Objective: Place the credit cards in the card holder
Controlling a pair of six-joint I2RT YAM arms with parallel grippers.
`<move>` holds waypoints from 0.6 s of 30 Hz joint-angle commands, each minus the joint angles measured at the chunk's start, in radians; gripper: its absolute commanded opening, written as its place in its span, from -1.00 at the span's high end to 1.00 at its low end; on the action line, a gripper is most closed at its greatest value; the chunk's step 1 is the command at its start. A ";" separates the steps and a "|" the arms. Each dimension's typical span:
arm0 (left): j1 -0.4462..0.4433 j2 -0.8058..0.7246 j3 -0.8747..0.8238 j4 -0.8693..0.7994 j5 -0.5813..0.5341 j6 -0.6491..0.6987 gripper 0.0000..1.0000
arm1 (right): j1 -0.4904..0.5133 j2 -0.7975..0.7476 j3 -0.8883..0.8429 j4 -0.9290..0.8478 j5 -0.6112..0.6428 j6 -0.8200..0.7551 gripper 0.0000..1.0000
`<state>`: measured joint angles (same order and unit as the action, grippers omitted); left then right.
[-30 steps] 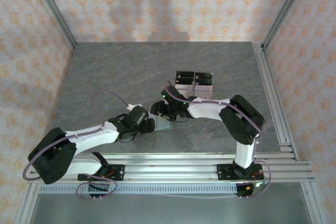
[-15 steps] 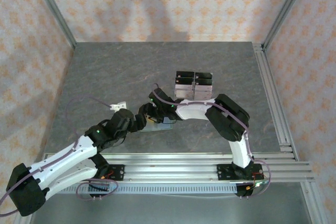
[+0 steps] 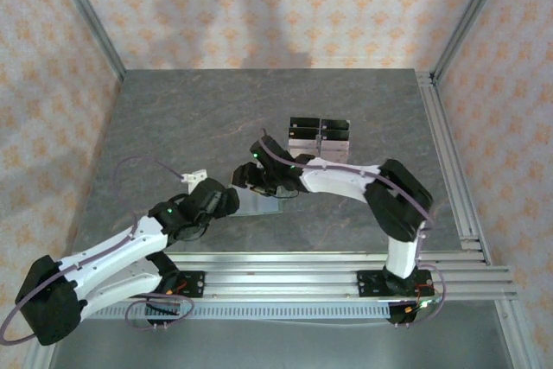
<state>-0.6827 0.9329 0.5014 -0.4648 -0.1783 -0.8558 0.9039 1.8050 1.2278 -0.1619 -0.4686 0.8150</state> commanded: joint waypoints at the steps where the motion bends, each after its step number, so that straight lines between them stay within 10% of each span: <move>1: -0.001 0.036 0.074 -0.029 -0.060 0.021 -0.99 | -0.026 -0.133 0.064 -0.223 0.090 -0.124 -0.14; 9: 0.013 0.203 0.230 -0.064 -0.047 0.097 -0.99 | -0.136 -0.316 0.180 -0.578 0.243 -0.326 -0.15; 18: 0.021 0.329 0.275 -0.026 -0.016 0.075 -0.99 | -0.335 -0.251 0.355 -0.782 0.140 -0.582 -0.18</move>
<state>-0.6724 1.2430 0.7456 -0.4843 -0.1871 -0.7841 0.5976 1.5139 1.5364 -0.8234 -0.3092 0.3649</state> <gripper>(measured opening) 0.997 0.588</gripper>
